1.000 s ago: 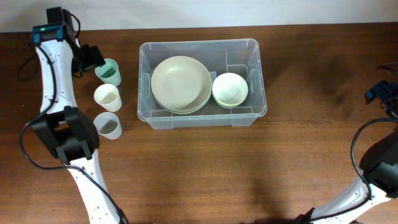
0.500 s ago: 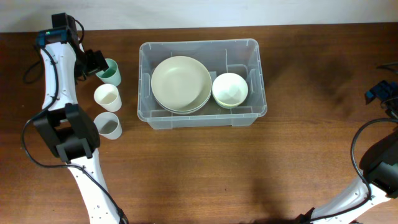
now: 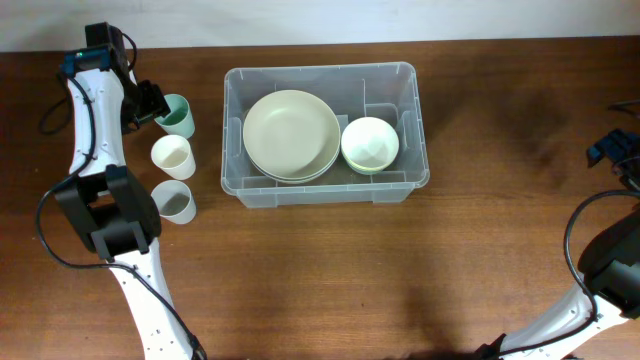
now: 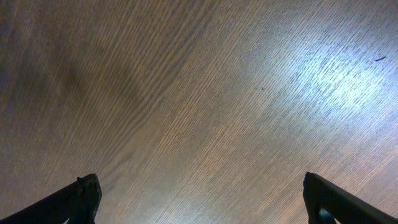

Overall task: Pack container
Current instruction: 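Grasp the pale green cup rim with the left gripper and lift, then carry the green cup over the container's front right, then lower the green cup into the container and open the left gripper, then move the left gripper back to the cream cup, then grasp the cream cup rim with the left gripper and lift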

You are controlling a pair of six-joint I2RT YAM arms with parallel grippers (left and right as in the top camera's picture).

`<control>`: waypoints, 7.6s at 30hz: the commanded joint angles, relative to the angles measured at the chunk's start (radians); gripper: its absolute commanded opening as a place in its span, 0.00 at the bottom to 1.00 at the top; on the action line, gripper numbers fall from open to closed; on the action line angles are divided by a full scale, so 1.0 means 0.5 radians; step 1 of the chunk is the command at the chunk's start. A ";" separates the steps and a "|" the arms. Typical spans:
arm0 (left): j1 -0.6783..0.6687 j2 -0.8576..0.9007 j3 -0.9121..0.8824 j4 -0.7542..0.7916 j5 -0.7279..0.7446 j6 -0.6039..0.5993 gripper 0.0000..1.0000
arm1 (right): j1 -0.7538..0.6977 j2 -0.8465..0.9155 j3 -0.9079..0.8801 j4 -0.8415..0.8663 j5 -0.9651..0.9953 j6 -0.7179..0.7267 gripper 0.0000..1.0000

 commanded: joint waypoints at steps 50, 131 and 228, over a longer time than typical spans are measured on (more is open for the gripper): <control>-0.534 -0.103 1.423 -0.837 0.886 0.385 0.01 | -0.002 -0.012 -0.007 0.000 0.016 0.016 0.99; -1.407 -0.111 0.153 -0.385 0.241 0.480 0.34 | -0.002 -0.012 -0.007 -0.001 0.016 0.016 0.99; 0.082 -0.508 1.015 -0.687 0.689 0.166 0.01 | -0.002 -0.012 -0.007 -0.001 0.017 0.016 0.99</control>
